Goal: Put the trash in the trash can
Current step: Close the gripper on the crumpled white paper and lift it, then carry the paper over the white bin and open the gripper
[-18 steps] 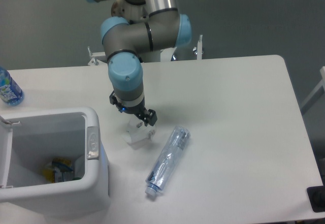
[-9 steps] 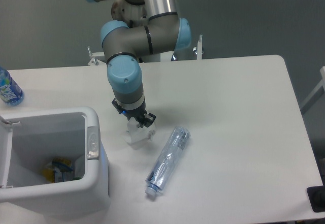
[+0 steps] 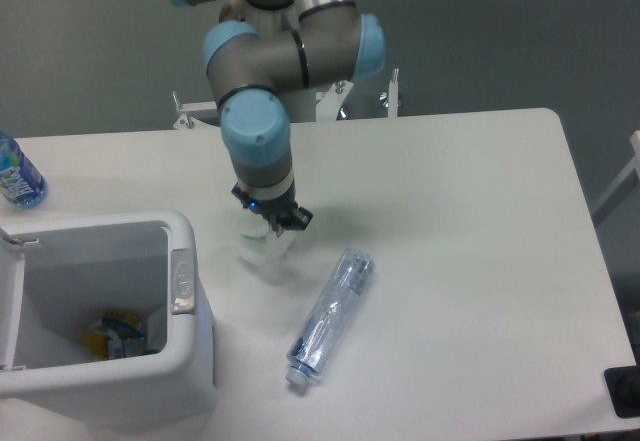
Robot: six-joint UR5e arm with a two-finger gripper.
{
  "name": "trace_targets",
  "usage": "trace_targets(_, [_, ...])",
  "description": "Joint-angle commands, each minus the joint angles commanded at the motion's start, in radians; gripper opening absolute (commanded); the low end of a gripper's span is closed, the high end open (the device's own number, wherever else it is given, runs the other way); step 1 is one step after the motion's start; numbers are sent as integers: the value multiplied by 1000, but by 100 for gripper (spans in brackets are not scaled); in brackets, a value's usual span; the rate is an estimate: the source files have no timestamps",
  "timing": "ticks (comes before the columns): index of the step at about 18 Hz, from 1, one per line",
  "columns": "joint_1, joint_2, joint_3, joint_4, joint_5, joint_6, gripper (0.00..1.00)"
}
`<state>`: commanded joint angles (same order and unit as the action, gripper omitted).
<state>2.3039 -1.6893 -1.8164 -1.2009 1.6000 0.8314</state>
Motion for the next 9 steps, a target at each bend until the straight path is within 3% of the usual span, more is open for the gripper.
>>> trace_targets(2, [55, 87, 38, -17, -35, -1, 0])
trace_targets(4, [133, 135, 87, -9, -176, -12, 0])
trace_targets(6, [208, 143, 161, -9, -355, -49, 0])
trace_targets(9, [278, 138, 261, -6, -539, -243, 0])
